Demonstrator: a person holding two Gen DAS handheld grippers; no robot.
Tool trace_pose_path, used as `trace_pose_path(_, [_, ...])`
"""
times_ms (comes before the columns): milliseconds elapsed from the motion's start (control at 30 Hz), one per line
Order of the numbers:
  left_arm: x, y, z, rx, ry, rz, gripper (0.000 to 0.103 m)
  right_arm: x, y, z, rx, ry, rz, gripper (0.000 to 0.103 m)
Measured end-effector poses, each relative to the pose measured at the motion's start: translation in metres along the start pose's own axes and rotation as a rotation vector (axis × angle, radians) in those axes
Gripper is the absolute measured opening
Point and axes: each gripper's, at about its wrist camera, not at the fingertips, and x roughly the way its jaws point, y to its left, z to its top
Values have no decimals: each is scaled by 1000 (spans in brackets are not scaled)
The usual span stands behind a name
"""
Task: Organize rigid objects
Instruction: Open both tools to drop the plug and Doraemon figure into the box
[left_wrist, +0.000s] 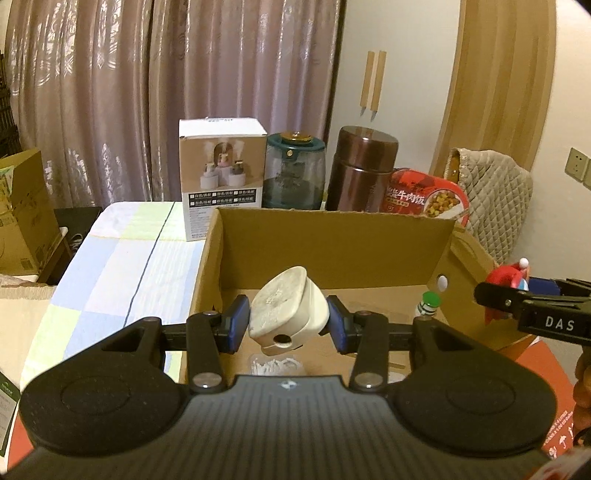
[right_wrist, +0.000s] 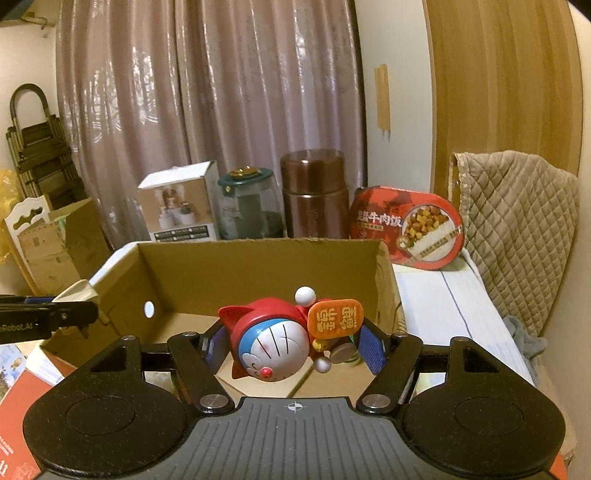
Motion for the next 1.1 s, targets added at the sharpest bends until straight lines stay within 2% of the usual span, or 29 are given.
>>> trace_pose_path(567, [19, -1, -9, -4, 31, 13, 40, 10, -7, -8, 11, 33, -3, 67])
trace_pose_path(1100, [19, -3, -10, 11, 19, 3, 40, 13, -6, -13, 6, 46, -6, 67])
